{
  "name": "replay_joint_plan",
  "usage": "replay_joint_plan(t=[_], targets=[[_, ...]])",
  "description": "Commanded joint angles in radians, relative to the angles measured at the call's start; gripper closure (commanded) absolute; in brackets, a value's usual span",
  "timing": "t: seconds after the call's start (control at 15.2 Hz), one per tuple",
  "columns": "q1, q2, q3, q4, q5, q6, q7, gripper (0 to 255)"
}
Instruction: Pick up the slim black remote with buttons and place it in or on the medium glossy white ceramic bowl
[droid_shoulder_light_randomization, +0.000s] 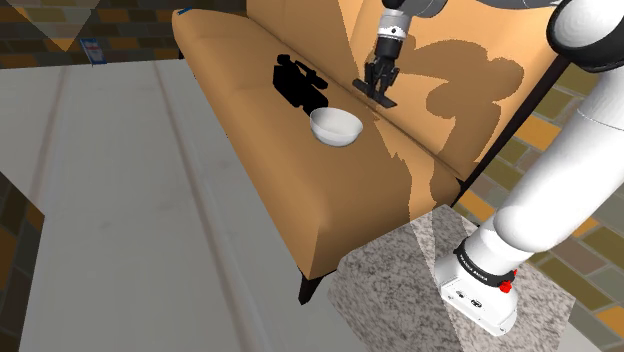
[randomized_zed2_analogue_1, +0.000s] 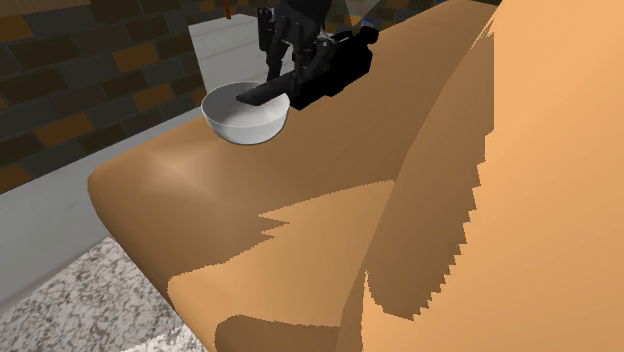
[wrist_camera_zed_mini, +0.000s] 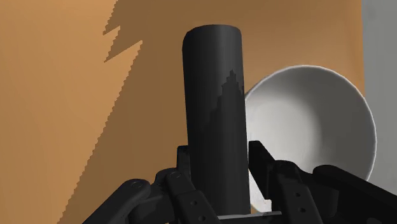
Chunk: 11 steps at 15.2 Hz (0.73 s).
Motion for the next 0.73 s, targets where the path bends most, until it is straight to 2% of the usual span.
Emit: replay_joint_plan(t=[0.0, 0.53, 0.66], targets=[[0.024, -0.001, 0.020, -0.004, 0.009, 0.011, 0.043, 255], [0.123, 0.019, 0.104, 0.003, 0.043, 0.059, 0.214, 255], [0.129, 0.024, 0.109, -0.005, 0.046, 0.075, 0.221, 255]])
